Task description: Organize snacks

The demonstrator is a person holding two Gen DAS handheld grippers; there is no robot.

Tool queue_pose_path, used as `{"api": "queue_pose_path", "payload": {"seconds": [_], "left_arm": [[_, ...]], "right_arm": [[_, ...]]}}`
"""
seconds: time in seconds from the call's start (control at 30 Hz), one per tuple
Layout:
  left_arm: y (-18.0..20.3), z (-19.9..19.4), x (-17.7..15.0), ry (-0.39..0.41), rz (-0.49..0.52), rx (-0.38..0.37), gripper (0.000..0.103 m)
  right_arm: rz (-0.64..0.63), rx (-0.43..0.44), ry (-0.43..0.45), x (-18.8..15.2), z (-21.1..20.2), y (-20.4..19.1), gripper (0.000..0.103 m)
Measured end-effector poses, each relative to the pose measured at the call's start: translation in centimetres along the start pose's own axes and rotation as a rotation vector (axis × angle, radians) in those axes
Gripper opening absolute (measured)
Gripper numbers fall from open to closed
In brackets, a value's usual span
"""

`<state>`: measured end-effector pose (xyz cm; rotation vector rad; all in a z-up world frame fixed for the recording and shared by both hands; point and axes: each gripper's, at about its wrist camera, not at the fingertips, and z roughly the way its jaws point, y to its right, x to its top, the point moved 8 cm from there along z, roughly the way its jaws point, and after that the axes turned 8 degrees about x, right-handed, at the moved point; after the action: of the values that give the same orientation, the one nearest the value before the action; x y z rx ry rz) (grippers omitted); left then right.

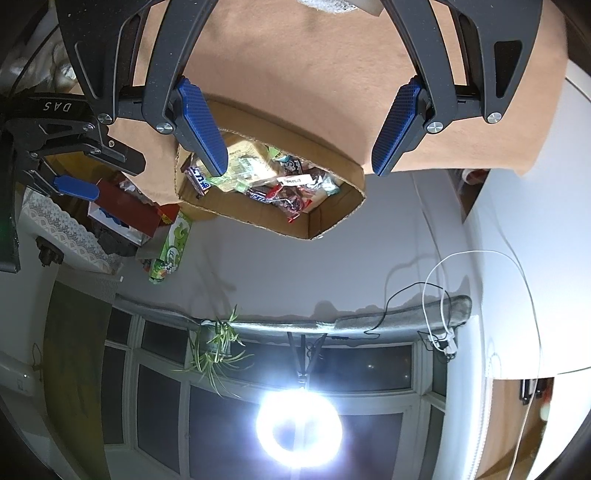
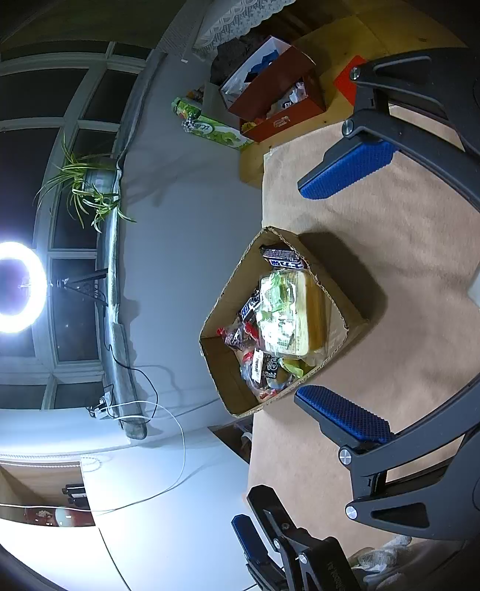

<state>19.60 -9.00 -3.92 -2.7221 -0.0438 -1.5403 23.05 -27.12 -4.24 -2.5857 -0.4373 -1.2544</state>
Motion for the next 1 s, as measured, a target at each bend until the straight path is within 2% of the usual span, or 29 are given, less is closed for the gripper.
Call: {"api": "queue_pose_path", "payload": {"seconds": [1.0], "left_arm": [[0.07, -0.21, 0.21, -0.002, 0.003, 0.002, 0.080]], "right_arm": [[-0.002, -0.003, -0.001, -0.14, -0.12, -0.04, 0.103]]}}
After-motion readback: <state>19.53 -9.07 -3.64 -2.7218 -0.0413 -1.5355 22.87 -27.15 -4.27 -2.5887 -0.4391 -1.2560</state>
